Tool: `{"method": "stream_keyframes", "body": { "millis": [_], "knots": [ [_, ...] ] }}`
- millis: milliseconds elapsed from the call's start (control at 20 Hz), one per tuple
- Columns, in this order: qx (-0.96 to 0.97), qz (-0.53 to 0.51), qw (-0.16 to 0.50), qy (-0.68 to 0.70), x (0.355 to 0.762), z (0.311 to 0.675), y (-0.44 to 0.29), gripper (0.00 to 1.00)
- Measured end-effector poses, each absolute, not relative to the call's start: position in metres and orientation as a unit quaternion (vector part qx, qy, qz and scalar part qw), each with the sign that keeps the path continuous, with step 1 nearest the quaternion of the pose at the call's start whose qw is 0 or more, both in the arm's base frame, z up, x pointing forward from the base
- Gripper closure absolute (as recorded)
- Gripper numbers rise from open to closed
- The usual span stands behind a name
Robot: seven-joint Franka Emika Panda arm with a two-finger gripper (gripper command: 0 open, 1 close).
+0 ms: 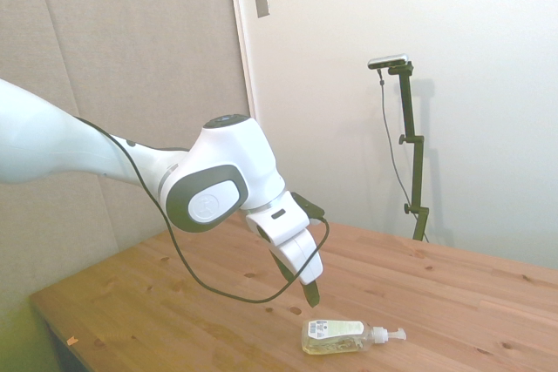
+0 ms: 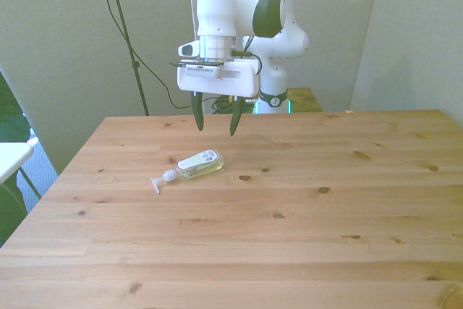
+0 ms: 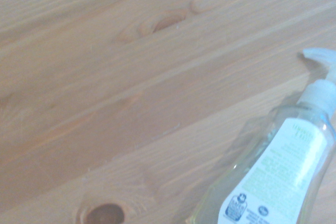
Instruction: Stand the sanitizer
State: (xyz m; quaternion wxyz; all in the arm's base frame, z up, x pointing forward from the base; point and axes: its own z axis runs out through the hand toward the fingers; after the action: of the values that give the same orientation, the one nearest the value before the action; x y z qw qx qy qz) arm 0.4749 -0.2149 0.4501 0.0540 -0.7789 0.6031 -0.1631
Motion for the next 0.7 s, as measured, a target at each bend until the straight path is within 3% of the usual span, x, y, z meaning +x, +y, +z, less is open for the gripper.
{"method": "stream_keyframes", "body": {
  "millis": [350, 700],
  "knots": [
    [-0.703, -0.209, 0.041, 0.679, 0.496, 0.421, -0.29, 0.0],
    [-0.678, -0.19, 0.02, 0.71, 0.513, 0.378, -0.334, 0.0]
  ]
}}
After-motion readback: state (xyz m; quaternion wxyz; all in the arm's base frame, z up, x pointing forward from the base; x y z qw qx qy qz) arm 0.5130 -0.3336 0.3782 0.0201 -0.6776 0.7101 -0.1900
